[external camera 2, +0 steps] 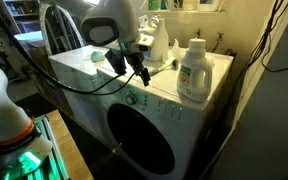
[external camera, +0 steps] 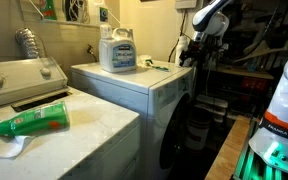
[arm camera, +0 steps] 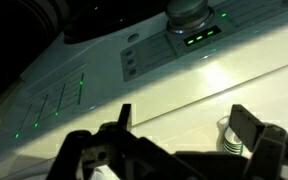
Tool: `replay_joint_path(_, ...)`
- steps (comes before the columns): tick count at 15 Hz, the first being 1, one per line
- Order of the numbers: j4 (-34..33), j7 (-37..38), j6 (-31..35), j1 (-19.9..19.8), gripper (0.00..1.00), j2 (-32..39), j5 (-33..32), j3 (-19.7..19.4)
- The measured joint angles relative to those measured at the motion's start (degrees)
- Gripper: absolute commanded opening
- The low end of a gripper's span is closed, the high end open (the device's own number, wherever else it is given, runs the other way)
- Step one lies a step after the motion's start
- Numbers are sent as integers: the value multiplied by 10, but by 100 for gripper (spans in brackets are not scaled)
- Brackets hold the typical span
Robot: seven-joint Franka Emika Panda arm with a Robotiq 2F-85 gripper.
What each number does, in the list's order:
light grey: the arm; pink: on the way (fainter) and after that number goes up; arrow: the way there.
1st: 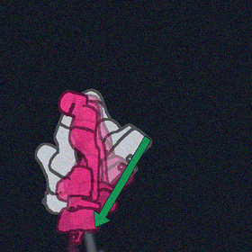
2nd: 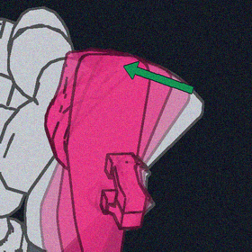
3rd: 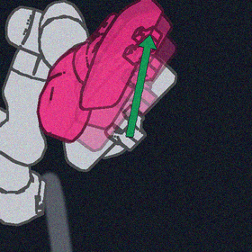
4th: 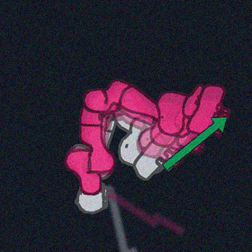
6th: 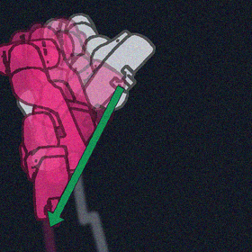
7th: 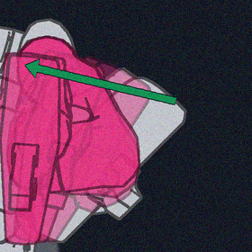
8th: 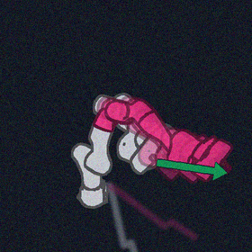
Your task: Use the brush to scrub the top of the washing machine.
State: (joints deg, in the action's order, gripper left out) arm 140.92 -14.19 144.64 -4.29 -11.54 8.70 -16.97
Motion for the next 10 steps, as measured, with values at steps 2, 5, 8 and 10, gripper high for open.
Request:
replay_joint_path(2,0,0,0,0,100,0,0,0)
replay_joint_path(5,0,0,0,0,100,0,0,0)
replay_joint_path(8,0,0,0,0,100,0,0,0)
replay_joint_path(10,-1,0,0,-3,100,0,-1,7)
